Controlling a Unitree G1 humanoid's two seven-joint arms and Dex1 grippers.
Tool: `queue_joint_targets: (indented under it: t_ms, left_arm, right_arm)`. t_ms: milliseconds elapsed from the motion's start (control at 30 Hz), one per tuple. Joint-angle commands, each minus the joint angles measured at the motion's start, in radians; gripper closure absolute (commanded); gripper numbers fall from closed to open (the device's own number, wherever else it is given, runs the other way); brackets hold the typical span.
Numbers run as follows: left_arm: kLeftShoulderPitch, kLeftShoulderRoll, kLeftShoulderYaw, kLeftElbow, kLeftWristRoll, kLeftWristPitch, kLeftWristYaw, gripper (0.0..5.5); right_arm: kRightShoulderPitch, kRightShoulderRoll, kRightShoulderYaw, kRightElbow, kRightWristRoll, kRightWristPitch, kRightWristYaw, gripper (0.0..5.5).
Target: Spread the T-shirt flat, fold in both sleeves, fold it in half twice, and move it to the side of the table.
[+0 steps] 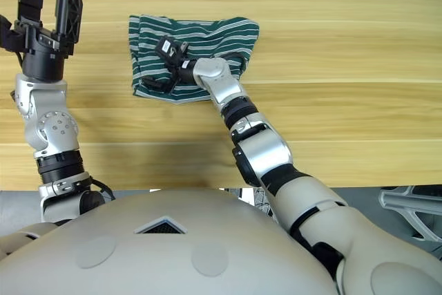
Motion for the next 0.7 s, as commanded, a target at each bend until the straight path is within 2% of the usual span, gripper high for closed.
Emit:
queue_joint_targets:
  t_ms: [33, 133, 200, 267, 333, 467, 533, 700]
  left_arm:
    - [0.005, 0.005, -0.008, 0.015, 0.021, -0.013, 0.007, 0.11]
    - [0.007, 0.005, -0.010, 0.011, 0.021, -0.020, 0.011, 0.11]
    - [0.015, 0.004, -0.012, -0.005, 0.022, -0.025, 0.013, 0.11]
    - [0.021, 0.001, -0.021, -0.021, 0.031, -0.033, 0.018, 0.11]
    - [0.032, -0.005, -0.028, -0.041, 0.036, -0.041, 0.023, 0.11]
    - [0.040, -0.017, -0.048, -0.079, 0.050, -0.053, 0.045, 0.11]
    - [0.041, -0.014, -0.061, -0.092, 0.062, -0.055, 0.051, 0.11]
    - [0.059, -0.012, -0.072, -0.128, 0.069, -0.054, 0.067, 0.11]
  right_arm:
    - [0.177, -0.167, 0.122, -0.149, -0.035, -0.014, 0.270, 0.10]
    - [0.249, -0.389, 0.137, -0.328, 0.030, -0.145, 0.534, 0.10]
    - [0.282, -0.597, 0.126, -0.408, 0.074, -0.281, 0.716, 0.10]
    - [0.286, -0.774, 0.092, -0.463, 0.150, -0.326, 0.786, 0.10]
    - [0.277, -0.864, 0.030, -0.500, 0.252, -0.318, 0.792, 0.10]
    - [0.247, -0.929, -0.135, -0.551, 0.514, -0.256, 0.793, 0.10]
    - [0.224, -0.914, -0.200, -0.516, 0.562, -0.223, 0.790, 0.10]
    - [0.249, -0.834, -0.239, -0.450, 0.410, -0.274, 0.560, 0.10]
